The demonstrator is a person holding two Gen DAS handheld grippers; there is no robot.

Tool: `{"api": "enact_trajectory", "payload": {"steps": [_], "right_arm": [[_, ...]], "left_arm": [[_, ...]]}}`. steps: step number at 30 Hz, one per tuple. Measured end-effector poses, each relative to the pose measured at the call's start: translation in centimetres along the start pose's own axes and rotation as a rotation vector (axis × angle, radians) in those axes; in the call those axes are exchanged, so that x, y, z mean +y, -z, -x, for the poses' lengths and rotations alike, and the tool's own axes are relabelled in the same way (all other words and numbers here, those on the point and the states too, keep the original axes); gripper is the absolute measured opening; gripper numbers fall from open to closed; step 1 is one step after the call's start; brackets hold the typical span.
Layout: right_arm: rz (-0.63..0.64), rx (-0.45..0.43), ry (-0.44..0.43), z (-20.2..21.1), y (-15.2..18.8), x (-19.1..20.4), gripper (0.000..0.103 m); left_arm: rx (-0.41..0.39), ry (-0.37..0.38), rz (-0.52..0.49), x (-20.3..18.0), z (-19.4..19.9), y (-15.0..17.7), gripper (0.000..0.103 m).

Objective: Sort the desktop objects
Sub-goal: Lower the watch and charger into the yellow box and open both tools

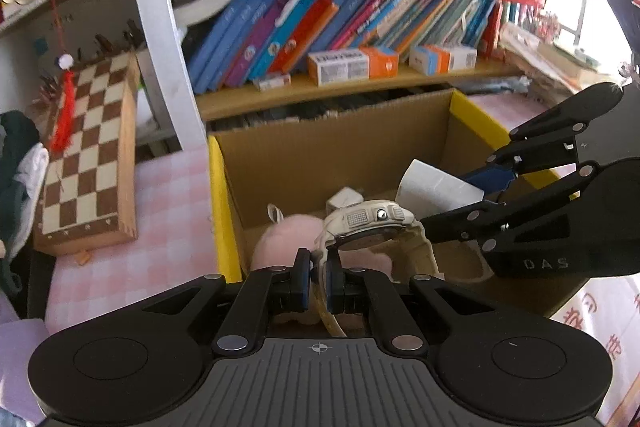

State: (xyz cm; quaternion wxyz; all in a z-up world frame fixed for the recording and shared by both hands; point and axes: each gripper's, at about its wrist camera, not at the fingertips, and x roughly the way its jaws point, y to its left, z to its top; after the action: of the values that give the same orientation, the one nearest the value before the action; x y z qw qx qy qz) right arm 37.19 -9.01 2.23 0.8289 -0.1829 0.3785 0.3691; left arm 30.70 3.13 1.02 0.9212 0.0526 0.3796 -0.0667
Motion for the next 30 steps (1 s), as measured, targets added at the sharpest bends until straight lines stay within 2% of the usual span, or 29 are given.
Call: {"api": "enact_trajectory", "payload": {"steps": [6,16,20,24,27,29,30], "right_arm": [[0.036,0.078,-0.029,-1.8,0.4,-0.1,0.025],[0.03,0.108,-0.064,-2.7,0.4,-1.0,0.025],[0.036,0.12,-0.068,-2.8,0.4,-1.0,0.027],[0.039,0.117,-0.064,-2.8,0.4,-1.0,0.028],[0.029,0.106,-0.053,-2.6,0.4,-1.1,0.034],[0.015,0.096,-0.045,-2.4,0.3,-1.3,0.043],[0.009,0.09,-0.039,-2.3,0.3,-1.4,0.047]], "left_arm": [[0.034,0.001,-0.056,-0.9,-0.9,0.0,0.006],[0.07,-0.016,-0.107,-1.9,-1.8,0.0,0.007],[0.083,-0.025,-0.122,-2.2,-1.9,0.1,0.017],[0.086,-0.033,-0.128,-2.5,-1.7,0.3,0.02],[0.077,-0.047,-0.122,-2.6,-1.1,0.3,0.023],[0.068,-0.068,-0.124,-2.7,-0.7,0.4,0.026],[0.064,-0.083,-0.121,-2.7,-0.5,0.4,0.033]]}}
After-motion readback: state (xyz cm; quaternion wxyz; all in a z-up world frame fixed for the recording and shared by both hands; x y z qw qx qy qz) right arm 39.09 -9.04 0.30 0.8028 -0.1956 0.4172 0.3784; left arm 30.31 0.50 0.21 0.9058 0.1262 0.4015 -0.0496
